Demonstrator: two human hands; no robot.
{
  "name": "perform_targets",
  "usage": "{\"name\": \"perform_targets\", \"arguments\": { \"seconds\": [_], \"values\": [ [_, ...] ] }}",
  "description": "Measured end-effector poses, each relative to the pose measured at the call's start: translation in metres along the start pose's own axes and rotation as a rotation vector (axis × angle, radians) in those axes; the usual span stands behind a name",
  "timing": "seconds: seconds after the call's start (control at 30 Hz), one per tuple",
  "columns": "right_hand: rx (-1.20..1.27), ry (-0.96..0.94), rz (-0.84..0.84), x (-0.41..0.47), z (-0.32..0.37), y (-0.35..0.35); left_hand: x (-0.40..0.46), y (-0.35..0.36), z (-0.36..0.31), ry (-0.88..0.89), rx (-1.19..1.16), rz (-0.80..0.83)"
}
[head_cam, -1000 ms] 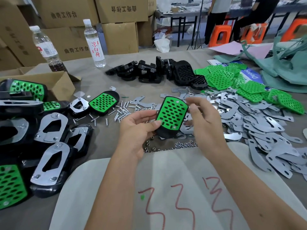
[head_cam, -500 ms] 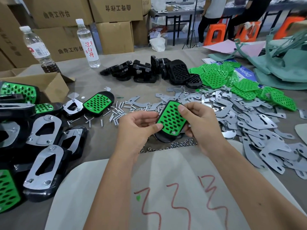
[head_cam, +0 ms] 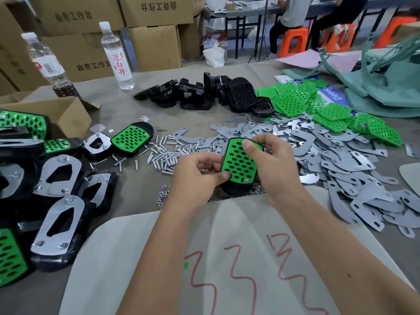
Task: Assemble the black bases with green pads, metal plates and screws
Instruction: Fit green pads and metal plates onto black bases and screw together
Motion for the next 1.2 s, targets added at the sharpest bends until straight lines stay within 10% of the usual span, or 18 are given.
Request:
{"name": "perform_targets", "arguments": {
  "seconds": [0.43, 0.7, 1.2],
  "values": [
    [0.233, 0.494, 0.533, -0.006, -0.017, 0.012, -0.006, 0.004, -0.051, 0.702, 0.381, -0.047],
    [0.115, 0.229, 0.49, 0.0, -0.01, 0.014, -0.004, 0.001, 0.009, -0.194, -0.411, -0.201],
    [0.045, 0.149, 0.447, -0.005, -0.006, 0.017, -0.001, -0.005, 0.004, -0.136, -0.328, -0.084]
  ]
}}
Point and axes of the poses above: each hand's wrist, its own x-axis towards the middle knuckle, its own y-axis out of the palm, z = x × y, the point moved 8 cm from there along x, towards the middle knuckle, and after that the axes turned 11 degrees about y, right-handed, at the moved point
